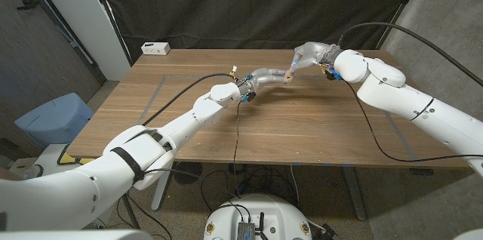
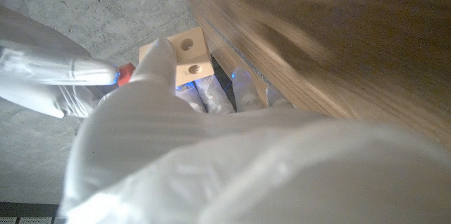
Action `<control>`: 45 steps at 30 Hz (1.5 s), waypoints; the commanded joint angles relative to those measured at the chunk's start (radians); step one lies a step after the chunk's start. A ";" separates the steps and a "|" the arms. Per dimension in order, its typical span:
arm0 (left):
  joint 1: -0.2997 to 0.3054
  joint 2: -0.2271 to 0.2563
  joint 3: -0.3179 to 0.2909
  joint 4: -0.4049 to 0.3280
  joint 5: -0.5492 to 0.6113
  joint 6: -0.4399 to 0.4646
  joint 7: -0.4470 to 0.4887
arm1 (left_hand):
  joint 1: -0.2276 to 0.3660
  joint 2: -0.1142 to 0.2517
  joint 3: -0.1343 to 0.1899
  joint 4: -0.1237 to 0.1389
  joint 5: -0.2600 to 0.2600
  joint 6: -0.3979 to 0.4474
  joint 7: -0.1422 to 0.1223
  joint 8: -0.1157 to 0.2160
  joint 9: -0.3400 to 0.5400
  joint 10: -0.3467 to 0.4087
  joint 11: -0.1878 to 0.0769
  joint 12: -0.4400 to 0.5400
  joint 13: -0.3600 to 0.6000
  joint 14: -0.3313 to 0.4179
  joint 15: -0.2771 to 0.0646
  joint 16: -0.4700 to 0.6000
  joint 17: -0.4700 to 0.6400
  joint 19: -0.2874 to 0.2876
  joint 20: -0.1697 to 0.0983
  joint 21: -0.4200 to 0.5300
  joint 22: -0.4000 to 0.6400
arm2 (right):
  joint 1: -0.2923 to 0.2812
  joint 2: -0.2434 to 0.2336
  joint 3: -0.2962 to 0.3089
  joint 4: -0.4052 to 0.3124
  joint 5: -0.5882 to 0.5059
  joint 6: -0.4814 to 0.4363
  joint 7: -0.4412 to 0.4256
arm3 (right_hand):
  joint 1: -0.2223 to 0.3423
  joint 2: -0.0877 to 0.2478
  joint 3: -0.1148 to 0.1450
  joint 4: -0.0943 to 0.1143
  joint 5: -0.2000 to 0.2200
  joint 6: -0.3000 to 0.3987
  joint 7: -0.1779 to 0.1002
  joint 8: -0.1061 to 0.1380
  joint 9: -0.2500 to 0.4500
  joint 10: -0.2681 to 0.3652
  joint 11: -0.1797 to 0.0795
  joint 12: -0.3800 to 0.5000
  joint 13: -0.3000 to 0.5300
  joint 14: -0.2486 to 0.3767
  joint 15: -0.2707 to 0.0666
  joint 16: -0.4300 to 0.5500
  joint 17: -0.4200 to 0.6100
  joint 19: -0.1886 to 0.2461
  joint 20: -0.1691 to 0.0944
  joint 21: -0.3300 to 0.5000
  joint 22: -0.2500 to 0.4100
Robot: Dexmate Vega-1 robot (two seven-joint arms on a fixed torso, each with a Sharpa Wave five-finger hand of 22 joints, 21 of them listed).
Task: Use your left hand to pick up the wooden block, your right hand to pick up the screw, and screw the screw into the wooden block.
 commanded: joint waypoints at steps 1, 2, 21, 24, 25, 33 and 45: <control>0.003 0.002 0.000 -0.004 -0.002 0.002 0.001 | 0.001 0.006 0.004 0.003 0.001 0.007 -0.001 0.007 0.002 -0.001 0.000 0.005 0.000 0.006 -0.065 0.003 0.003 0.002 -0.001 0.004 0.003 | 0.006 0.014 -0.014 0.013 -0.025 -0.009 -0.010 | -0.024 0.004 -0.003 0.013 -0.002 0.024 0.004 0.015 0.006 0.022 0.003 0.010 0.003 0.013 -0.002 0.011 0.005 0.015 -0.001 0.007 0.003; 0.002 0.001 0.000 -0.002 -0.002 0.002 0.000 | 0.001 0.006 0.003 0.003 0.000 0.006 -0.001 0.007 0.002 -0.001 0.000 0.005 0.000 0.006 -0.066 0.003 0.003 0.002 -0.001 0.004 0.003 | 0.006 0.015 -0.014 0.014 -0.025 -0.009 -0.011 | -0.027 0.004 -0.004 0.014 -0.002 0.027 0.004 0.017 0.005 0.025 0.003 0.011 0.003 0.015 -0.002 0.012 0.005 0.015 -0.001 0.006 0.003; -0.013 -0.011 0.001 0.033 -0.004 -0.011 -0.013 | 0.004 0.008 0.004 0.002 0.002 0.008 0.001 0.007 0.002 -0.001 0.000 0.006 0.000 0.009 -0.064 0.004 0.003 0.007 -0.001 0.005 0.003 | 0.012 0.022 -0.046 0.014 -0.106 -0.047 -0.014 | -0.089 0.001 -0.025 0.024 0.001 0.107 0.013 0.044 -0.009 0.081 -0.001 0.015 0.002 0.048 -0.018 0.019 0.005 0.045 -0.002 0.010 0.002; -0.015 -0.014 0.002 0.036 -0.004 -0.012 -0.016 | 0.005 0.008 0.004 0.001 0.002 0.009 0.000 0.008 0.002 -0.001 0.000 0.006 0.000 0.010 -0.066 0.005 0.002 0.007 -0.001 0.005 0.003 | 0.009 0.026 -0.047 0.013 -0.118 -0.052 -0.020 | -0.104 0.002 -0.030 0.029 0.000 0.123 0.016 0.051 -0.009 0.095 -0.001 0.017 0.002 0.056 -0.020 0.022 0.005 0.054 -0.004 0.012 0.002; -0.016 -0.015 0.002 0.039 -0.004 -0.013 -0.017 | 0.006 0.008 0.005 0.001 0.002 0.007 0.001 0.007 0.002 -0.001 0.000 0.006 0.000 0.010 -0.065 0.005 0.003 0.007 -0.001 0.005 0.003 | 0.009 0.027 -0.048 0.013 -0.121 -0.054 -0.019 | -0.110 0.004 -0.032 0.031 0.000 0.131 0.020 0.053 -0.011 0.097 -0.001 0.017 0.002 0.059 -0.021 0.022 0.005 0.056 -0.004 0.012 0.002; -0.014 -0.013 0.003 0.032 -0.003 -0.009 -0.018 | 0.009 0.010 0.006 0.001 0.003 0.010 0.002 0.008 0.002 -0.002 0.000 0.005 0.000 0.010 -0.065 0.005 0.003 0.012 -0.002 0.006 0.003 | 0.003 0.038 -0.045 0.015 -0.136 -0.059 -0.032 | -0.150 0.008 -0.047 0.042 0.000 0.195 0.030 0.087 -0.002 0.128 0.004 0.019 0.002 0.081 -0.022 0.028 0.004 0.074 -0.006 0.013 0.002; -0.004 -0.006 0.003 0.012 -0.004 0.001 -0.012 | 0.012 0.013 0.007 0.000 0.005 0.010 0.001 0.008 0.002 -0.002 0.000 0.005 0.000 0.011 -0.066 0.005 0.003 0.015 -0.003 0.007 0.003 | -0.015 0.055 -0.037 0.020 -0.146 -0.062 -0.068 | -0.196 0.006 -0.068 0.046 0.000 0.319 0.053 0.150 0.020 0.185 0.010 0.023 0.001 0.119 -0.028 0.035 0.001 0.104 -0.006 0.014 0.002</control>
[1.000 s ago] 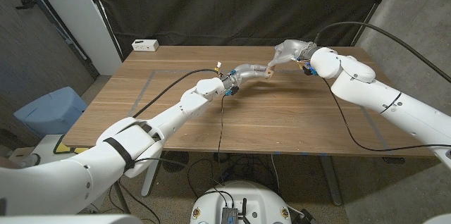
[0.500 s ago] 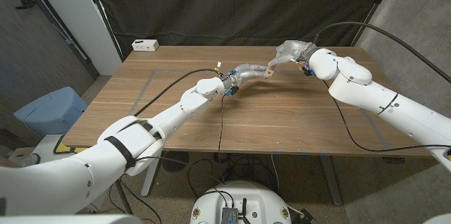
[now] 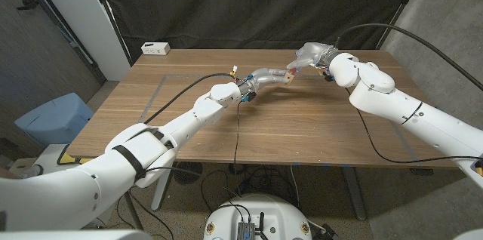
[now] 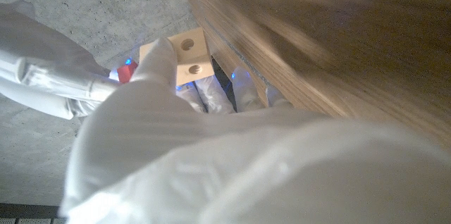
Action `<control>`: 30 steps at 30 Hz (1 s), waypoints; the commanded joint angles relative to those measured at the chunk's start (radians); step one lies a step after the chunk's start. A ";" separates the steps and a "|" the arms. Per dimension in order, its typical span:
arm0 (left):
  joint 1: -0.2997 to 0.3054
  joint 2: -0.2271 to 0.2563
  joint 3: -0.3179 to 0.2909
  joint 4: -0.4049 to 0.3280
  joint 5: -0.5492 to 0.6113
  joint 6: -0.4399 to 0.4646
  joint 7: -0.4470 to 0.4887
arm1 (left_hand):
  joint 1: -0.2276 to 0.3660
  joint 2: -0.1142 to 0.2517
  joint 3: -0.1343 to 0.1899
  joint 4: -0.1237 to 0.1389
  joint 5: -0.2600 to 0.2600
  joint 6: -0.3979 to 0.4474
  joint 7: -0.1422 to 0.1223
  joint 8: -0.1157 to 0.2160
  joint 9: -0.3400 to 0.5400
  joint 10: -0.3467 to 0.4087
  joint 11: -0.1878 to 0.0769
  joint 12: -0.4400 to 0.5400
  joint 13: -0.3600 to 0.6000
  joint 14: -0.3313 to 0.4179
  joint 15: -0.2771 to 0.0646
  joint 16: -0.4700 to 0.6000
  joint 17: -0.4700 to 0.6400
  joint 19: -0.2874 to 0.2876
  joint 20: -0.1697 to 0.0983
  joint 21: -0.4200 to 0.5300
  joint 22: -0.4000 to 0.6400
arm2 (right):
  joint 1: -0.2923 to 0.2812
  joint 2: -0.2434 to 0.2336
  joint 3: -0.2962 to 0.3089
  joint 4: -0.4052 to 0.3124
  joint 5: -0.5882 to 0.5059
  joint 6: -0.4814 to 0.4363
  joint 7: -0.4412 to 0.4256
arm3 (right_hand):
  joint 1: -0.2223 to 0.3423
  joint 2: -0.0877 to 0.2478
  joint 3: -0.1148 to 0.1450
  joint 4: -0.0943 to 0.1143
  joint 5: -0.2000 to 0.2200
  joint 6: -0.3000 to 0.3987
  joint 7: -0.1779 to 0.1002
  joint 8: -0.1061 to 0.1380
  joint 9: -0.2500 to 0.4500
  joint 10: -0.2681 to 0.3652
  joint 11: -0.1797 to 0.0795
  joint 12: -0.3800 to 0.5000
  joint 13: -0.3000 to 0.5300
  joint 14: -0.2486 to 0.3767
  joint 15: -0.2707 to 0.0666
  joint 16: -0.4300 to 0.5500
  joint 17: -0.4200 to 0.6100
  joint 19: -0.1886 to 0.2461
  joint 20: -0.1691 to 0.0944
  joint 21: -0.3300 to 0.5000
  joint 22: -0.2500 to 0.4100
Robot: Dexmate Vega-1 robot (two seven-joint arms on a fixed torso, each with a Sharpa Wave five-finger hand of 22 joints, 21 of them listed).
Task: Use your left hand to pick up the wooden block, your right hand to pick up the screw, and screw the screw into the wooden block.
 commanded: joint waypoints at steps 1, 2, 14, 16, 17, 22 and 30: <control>0.011 0.007 0.000 -0.020 -0.001 0.014 0.004 | 0.007 0.008 0.007 0.000 0.005 0.009 0.003 0.004 0.002 -0.002 0.000 0.005 0.000 0.010 -0.065 0.005 0.003 0.010 0.003 0.007 0.003 | -0.020 0.017 0.008 0.004 -0.014 -0.006 -0.037 | -0.019 0.002 -0.009 0.001 0.001 0.050 0.005 0.025 0.009 0.026 0.002 0.010 0.000 0.023 -0.003 0.007 0.001 0.018 -0.001 0.005 0.002; 0.012 0.008 0.000 -0.023 -0.001 0.015 0.005 | 0.007 0.008 0.007 0.000 0.006 0.010 0.004 0.004 0.002 -0.002 0.000 0.005 0.000 0.010 -0.064 0.005 0.003 0.010 0.004 0.007 0.003 | -0.023 0.019 0.010 0.004 -0.014 -0.009 -0.042 | -0.021 0.002 -0.009 0.000 0.001 0.055 0.005 0.027 0.010 0.031 0.003 0.011 0.000 0.026 -0.004 0.007 0.001 0.022 0.000 0.006 0.002; 0.025 0.019 -0.001 -0.049 -0.002 0.025 0.011 | 0.009 0.008 0.008 -0.001 0.007 0.010 0.003 0.004 0.002 -0.003 0.000 0.005 0.000 0.011 -0.065 0.005 0.003 0.011 0.004 0.006 0.003 | -0.037 0.030 0.018 0.000 -0.014 -0.026 -0.074 | -0.054 0.006 -0.021 0.001 0.000 0.143 0.025 0.023 -0.042 0.089 -0.002 0.014 -0.002 0.062 -0.009 0.010 -0.004 0.040 0.004 0.003 0.003; 0.026 0.019 -0.001 -0.051 -0.002 0.026 0.012 | 0.009 0.008 0.007 -0.001 0.007 0.011 0.000 0.004 0.002 -0.003 0.000 0.005 0.000 0.011 -0.065 0.005 0.003 0.011 0.003 0.006 0.003 | -0.038 0.029 0.021 -0.002 -0.011 -0.028 -0.077 | -0.060 0.005 -0.024 0.003 0.000 0.144 0.025 0.020 -0.047 0.091 -0.001 0.013 -0.002 0.064 -0.009 0.010 -0.004 0.042 0.006 0.003 0.003; 0.026 0.019 -0.001 -0.051 -0.002 0.026 0.012 | 0.009 0.009 0.007 0.000 0.007 0.010 0.000 0.004 0.002 -0.003 0.000 0.005 0.000 0.011 -0.064 0.005 0.003 0.011 0.004 0.006 0.003 | -0.037 0.028 0.021 -0.005 -0.011 -0.029 -0.075 | -0.065 0.003 -0.026 0.004 -0.001 0.141 0.024 0.016 -0.051 0.091 0.000 0.012 -0.002 0.064 -0.008 0.009 -0.004 0.042 0.006 0.003 0.003; 0.027 0.021 -0.001 -0.054 -0.002 0.025 0.013 | 0.008 0.008 0.007 0.000 0.007 0.010 0.002 0.004 0.002 -0.003 0.000 0.005 0.000 0.010 -0.064 0.005 0.003 0.012 0.003 0.006 0.003 | -0.036 0.015 0.028 -0.022 -0.002 -0.041 -0.059 | -0.093 -0.004 -0.038 0.009 -0.001 0.102 0.023 -0.002 -0.052 0.084 0.007 0.002 -0.002 0.064 -0.004 0.005 -0.004 0.038 0.015 -0.002 0.003; 0.027 0.019 -0.003 -0.050 -0.004 0.018 0.014 | 0.006 0.007 0.006 0.001 0.007 0.010 0.001 0.004 0.002 -0.003 0.000 0.005 0.000 0.011 -0.064 0.005 0.003 0.011 0.002 0.005 0.003 | -0.044 -0.010 0.043 -0.051 0.012 -0.046 -0.047 | -0.125 -0.005 -0.051 0.010 0.000 -0.005 0.017 -0.053 -0.064 0.064 0.011 -0.017 -0.001 0.043 0.020 -0.010 -0.002 0.010 0.032 -0.011 0.003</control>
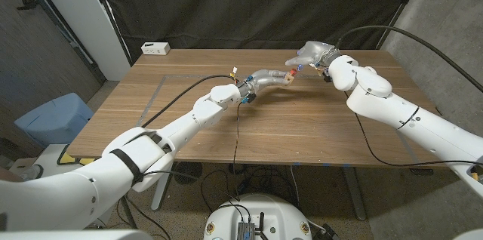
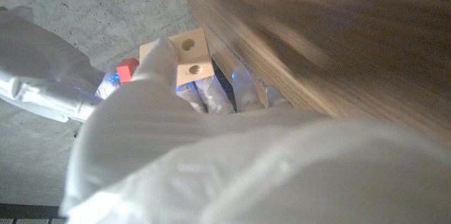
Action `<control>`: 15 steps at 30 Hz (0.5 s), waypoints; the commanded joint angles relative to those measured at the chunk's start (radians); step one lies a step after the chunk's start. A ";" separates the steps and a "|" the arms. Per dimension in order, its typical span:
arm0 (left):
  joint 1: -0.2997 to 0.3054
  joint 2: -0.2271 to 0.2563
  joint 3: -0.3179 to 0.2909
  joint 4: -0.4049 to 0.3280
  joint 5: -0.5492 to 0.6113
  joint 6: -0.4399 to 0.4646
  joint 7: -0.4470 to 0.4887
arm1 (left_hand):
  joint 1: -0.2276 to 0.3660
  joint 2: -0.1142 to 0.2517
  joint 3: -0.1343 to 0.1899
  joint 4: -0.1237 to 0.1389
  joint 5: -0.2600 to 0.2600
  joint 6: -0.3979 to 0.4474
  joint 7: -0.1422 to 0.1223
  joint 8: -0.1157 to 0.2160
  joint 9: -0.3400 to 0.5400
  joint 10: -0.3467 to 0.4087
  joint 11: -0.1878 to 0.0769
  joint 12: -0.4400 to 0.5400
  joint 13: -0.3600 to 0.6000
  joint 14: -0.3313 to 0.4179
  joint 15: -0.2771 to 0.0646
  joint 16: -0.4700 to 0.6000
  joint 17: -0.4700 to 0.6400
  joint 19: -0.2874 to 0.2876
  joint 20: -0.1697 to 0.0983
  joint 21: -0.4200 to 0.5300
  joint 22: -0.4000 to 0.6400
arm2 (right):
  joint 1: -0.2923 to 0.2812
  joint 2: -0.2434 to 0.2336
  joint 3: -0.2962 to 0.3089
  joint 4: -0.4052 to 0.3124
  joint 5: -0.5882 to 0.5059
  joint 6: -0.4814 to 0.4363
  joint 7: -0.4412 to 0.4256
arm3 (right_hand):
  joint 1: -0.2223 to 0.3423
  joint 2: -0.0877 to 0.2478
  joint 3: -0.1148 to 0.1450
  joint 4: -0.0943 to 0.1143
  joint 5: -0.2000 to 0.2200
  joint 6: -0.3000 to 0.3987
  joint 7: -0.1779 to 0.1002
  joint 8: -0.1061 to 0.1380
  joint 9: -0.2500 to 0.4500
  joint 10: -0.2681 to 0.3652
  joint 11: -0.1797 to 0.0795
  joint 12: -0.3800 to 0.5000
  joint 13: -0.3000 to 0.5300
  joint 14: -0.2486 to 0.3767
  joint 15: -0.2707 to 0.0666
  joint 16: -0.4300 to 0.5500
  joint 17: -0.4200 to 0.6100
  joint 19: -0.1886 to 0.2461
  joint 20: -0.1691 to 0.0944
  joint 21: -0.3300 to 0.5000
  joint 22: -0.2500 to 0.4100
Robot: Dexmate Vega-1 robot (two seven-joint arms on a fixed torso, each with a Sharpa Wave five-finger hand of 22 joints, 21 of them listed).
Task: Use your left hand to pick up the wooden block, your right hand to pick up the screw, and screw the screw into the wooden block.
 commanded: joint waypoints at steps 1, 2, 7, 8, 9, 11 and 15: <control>0.003 0.001 -0.003 -0.001 -0.002 -0.006 0.003 | -0.001 0.006 0.006 0.002 0.005 0.008 0.000 0.007 0.001 -0.003 0.000 0.005 0.000 0.011 -0.064 0.004 0.003 0.003 0.003 0.005 0.003 | -0.011 -0.030 0.022 -0.039 0.023 -0.015 0.017 | -0.015 -0.001 -0.009 -0.003 0.000 -0.054 -0.002 -0.020 0.003 -0.018 0.004 -0.011 0.003 -0.006 0.012 -0.009 0.003 -0.011 0.009 -0.003 0.003; 0.002 0.000 -0.003 0.000 -0.002 -0.008 0.003 | -0.001 0.006 0.006 0.002 0.005 0.008 -0.001 0.007 0.001 -0.003 0.000 0.005 0.000 0.011 -0.064 0.004 0.003 0.003 0.003 0.005 0.003 | -0.012 -0.034 0.025 -0.043 0.026 -0.016 0.020 | -0.017 -0.002 -0.010 -0.004 0.000 -0.074 -0.003 -0.030 -0.001 -0.026 0.007 -0.015 0.004 -0.010 0.016 -0.011 0.003 -0.014 0.011 -0.003 0.003; 0.003 -0.005 -0.007 0.008 -0.006 -0.020 0.007 | -0.003 0.006 0.005 0.003 0.005 0.007 -0.001 0.007 0.001 -0.002 0.000 0.006 0.000 0.009 -0.064 0.004 0.003 0.002 0.003 0.004 0.003 | -0.011 -0.057 0.044 -0.055 0.063 0.000 0.050 | -0.023 0.007 -0.011 -0.015 0.001 -0.198 -0.008 -0.093 -0.019 -0.076 0.008 -0.031 0.006 -0.041 0.026 -0.029 0.003 -0.048 0.023 -0.007 0.003; 0.003 -0.008 -0.008 0.014 -0.007 -0.025 0.007 | -0.003 0.005 0.005 0.003 0.005 0.008 -0.002 0.007 0.001 -0.002 0.000 0.006 0.000 0.008 -0.064 0.003 0.003 0.002 0.003 0.004 0.003 | -0.012 -0.060 0.049 -0.057 0.073 0.005 0.053 | -0.021 0.010 -0.009 -0.020 0.003 -0.229 -0.012 -0.109 -0.022 -0.089 0.008 -0.033 0.006 -0.051 0.032 -0.034 0.003 -0.056 0.025 -0.007 0.003; 0.002 -0.011 -0.009 0.019 -0.008 -0.029 0.007 | -0.003 0.005 0.005 0.004 0.005 0.007 -0.003 0.006 0.001 -0.002 0.000 0.006 0.000 0.008 -0.064 0.003 0.003 0.002 0.003 0.004 0.003 | -0.014 -0.065 0.054 -0.058 0.082 0.013 0.055 | -0.020 0.012 -0.009 -0.022 0.004 -0.244 -0.014 -0.117 -0.023 -0.096 0.010 -0.034 0.007 -0.057 0.030 -0.036 0.002 -0.059 0.026 -0.006 0.003; 0.002 -0.018 -0.011 0.030 -0.012 -0.040 0.008 | -0.004 0.005 0.005 0.004 0.005 0.007 -0.004 0.006 0.001 -0.002 0.000 0.006 0.000 0.008 -0.065 0.003 0.003 0.001 0.003 0.004 0.003 | -0.016 -0.074 0.061 -0.062 0.094 0.021 0.060 | -0.012 0.016 -0.004 -0.031 0.006 -0.281 -0.015 -0.139 -0.025 -0.120 0.007 -0.036 0.007 -0.069 0.034 -0.042 0.000 -0.069 0.030 -0.006 0.003; -0.004 -0.034 -0.016 0.066 -0.020 -0.069 0.001 | -0.004 0.005 0.004 0.004 0.005 0.008 -0.005 0.007 0.001 -0.002 0.000 0.006 0.000 0.008 -0.067 0.003 0.003 0.001 0.001 0.004 0.003 | -0.017 -0.092 0.075 -0.076 0.122 0.031 0.079 | 0.005 0.022 0.006 -0.049 0.010 -0.350 -0.020 -0.183 -0.029 -0.175 0.011 -0.038 0.008 -0.104 0.045 -0.053 -0.002 -0.094 0.041 -0.006 0.002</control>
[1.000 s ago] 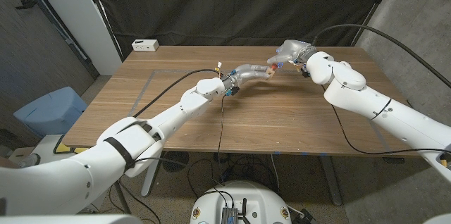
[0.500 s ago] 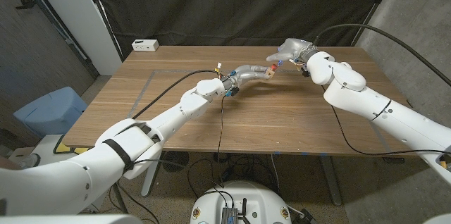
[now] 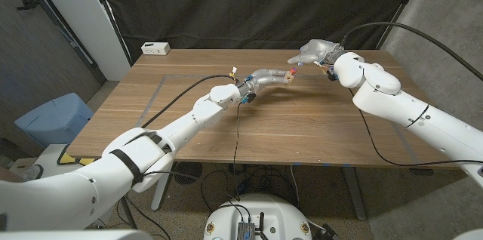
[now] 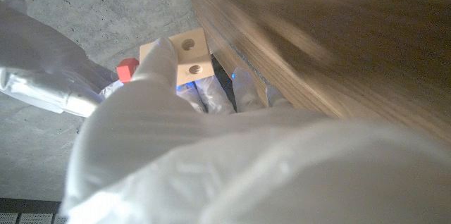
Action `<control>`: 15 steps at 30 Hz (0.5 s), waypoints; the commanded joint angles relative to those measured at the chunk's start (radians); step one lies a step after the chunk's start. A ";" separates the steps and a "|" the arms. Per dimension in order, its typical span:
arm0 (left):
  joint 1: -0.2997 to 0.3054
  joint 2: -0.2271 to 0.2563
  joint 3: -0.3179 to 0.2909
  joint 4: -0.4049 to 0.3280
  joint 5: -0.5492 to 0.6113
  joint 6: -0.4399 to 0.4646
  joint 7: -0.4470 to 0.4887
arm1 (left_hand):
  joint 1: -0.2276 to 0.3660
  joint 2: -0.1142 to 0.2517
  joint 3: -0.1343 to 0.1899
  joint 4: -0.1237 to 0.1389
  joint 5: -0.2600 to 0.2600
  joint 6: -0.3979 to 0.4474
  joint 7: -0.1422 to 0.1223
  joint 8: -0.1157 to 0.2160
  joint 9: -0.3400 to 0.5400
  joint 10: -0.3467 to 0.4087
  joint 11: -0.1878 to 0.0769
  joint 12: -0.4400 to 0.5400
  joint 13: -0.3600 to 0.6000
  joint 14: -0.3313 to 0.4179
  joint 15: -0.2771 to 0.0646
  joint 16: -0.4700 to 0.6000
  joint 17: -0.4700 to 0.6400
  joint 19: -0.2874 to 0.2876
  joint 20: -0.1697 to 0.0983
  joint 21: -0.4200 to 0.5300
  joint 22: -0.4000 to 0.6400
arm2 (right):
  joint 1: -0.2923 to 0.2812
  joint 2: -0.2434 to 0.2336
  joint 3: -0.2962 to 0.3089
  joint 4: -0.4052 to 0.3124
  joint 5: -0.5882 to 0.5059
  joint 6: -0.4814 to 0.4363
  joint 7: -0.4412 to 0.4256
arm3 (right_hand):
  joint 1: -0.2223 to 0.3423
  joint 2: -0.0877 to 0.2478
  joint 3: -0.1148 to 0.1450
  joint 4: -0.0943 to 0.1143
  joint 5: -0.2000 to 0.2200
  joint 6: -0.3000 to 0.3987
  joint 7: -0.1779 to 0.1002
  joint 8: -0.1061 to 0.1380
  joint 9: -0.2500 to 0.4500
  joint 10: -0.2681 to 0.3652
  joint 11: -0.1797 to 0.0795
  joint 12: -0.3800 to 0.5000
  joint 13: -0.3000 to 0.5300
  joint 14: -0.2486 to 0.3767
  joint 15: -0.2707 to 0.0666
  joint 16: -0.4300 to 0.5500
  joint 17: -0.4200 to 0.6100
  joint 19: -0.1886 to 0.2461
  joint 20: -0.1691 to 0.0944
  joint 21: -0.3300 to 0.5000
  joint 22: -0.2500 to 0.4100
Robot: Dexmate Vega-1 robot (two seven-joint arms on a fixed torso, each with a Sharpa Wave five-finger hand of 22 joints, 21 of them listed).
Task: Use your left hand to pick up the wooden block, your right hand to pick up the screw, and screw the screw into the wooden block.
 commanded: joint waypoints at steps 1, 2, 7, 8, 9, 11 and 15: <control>-0.007 -0.033 -0.012 0.066 -0.016 -0.061 -0.005 | -0.004 0.004 0.005 0.005 0.005 0.007 -0.005 0.005 0.002 -0.002 0.000 0.006 0.000 0.007 -0.068 0.003 0.003 0.001 0.001 0.004 0.003 | -0.009 -0.053 0.044 -0.036 0.073 0.034 0.044 | 0.021 0.017 0.009 -0.022 0.010 -0.069 -0.005 -0.045 -0.001 -0.053 0.003 -0.004 0.002 -0.033 0.009 -0.011 0.000 -0.027 0.007 -0.002 0.002; -0.009 -0.038 -0.013 0.076 -0.019 -0.068 -0.007 | -0.004 0.004 0.005 0.005 0.005 0.007 -0.005 0.006 0.002 -0.001 0.000 0.006 0.000 0.007 -0.069 0.003 0.003 0.001 0.000 0.004 0.003 | -0.009 -0.057 0.048 -0.040 0.081 0.036 0.049 | 0.025 0.018 0.012 -0.026 0.011 -0.088 -0.008 -0.057 -0.002 -0.058 0.004 -0.003 0.002 -0.040 0.011 -0.012 0.000 -0.030 0.007 -0.001 0.002; -0.017 -0.059 -0.020 0.120 -0.031 -0.096 -0.021 | -0.004 0.004 0.005 0.005 0.005 0.008 -0.006 0.006 0.002 -0.001 -0.001 0.006 0.000 0.005 -0.070 0.002 0.003 -0.001 0.000 0.003 0.003 | -0.006 -0.076 0.060 -0.052 0.107 0.041 0.070 | 0.046 0.023 0.023 -0.040 0.015 -0.130 -0.009 -0.086 -0.003 -0.087 0.006 -0.002 0.003 -0.062 0.018 -0.016 -0.002 -0.041 0.010 -0.002 0.002; -0.018 -0.062 -0.021 0.126 -0.033 -0.099 -0.024 | -0.004 0.004 0.005 0.005 0.004 0.008 -0.006 0.006 0.002 -0.001 -0.001 0.006 0.000 0.005 -0.070 0.002 0.003 -0.001 0.000 0.003 0.003 | -0.006 -0.079 0.063 -0.053 0.114 0.044 0.073 | 0.053 0.024 0.026 -0.044 0.016 -0.143 -0.010 -0.095 -0.003 -0.098 0.003 -0.003 0.003 -0.069 0.018 -0.017 -0.002 -0.044 0.010 -0.002 0.002; -0.018 -0.064 -0.022 0.130 -0.035 -0.100 -0.025 | -0.004 0.004 0.005 0.005 0.004 0.006 -0.007 0.005 0.002 0.000 -0.001 0.006 0.000 0.005 -0.069 0.002 0.003 -0.001 0.000 0.003 0.003 | -0.006 -0.082 0.066 -0.054 0.120 0.046 0.074 | 0.056 0.024 0.028 -0.046 0.016 -0.146 -0.012 -0.098 -0.003 -0.105 0.002 -0.004 0.003 -0.072 0.021 -0.018 -0.002 -0.048 0.012 -0.002 0.002; -0.019 -0.066 -0.023 0.134 -0.035 -0.102 -0.025 | -0.004 0.004 0.005 0.005 0.004 0.006 -0.007 0.005 0.001 0.000 -0.001 0.006 0.000 0.005 -0.069 0.002 0.003 -0.001 0.000 0.003 0.003 | -0.002 -0.091 0.068 -0.055 0.131 0.057 0.089 | 0.065 0.024 0.032 -0.051 0.017 -0.165 -0.013 -0.111 -0.003 -0.118 0.001 -0.004 0.003 -0.080 0.026 -0.019 -0.003 -0.053 0.013 -0.003 0.002; -0.017 -0.067 -0.024 0.134 -0.036 -0.102 -0.025 | -0.005 0.003 0.004 0.005 0.004 0.006 -0.007 0.006 0.001 0.001 -0.001 0.007 0.000 0.005 -0.070 0.002 0.003 -0.001 0.000 0.003 0.003 | 0.000 -0.104 0.072 -0.060 0.146 0.070 0.103 | 0.079 0.023 0.040 -0.057 0.020 -0.196 -0.013 -0.133 -0.003 -0.140 0.002 -0.004 0.003 -0.094 0.030 -0.020 -0.003 -0.067 0.014 -0.004 0.002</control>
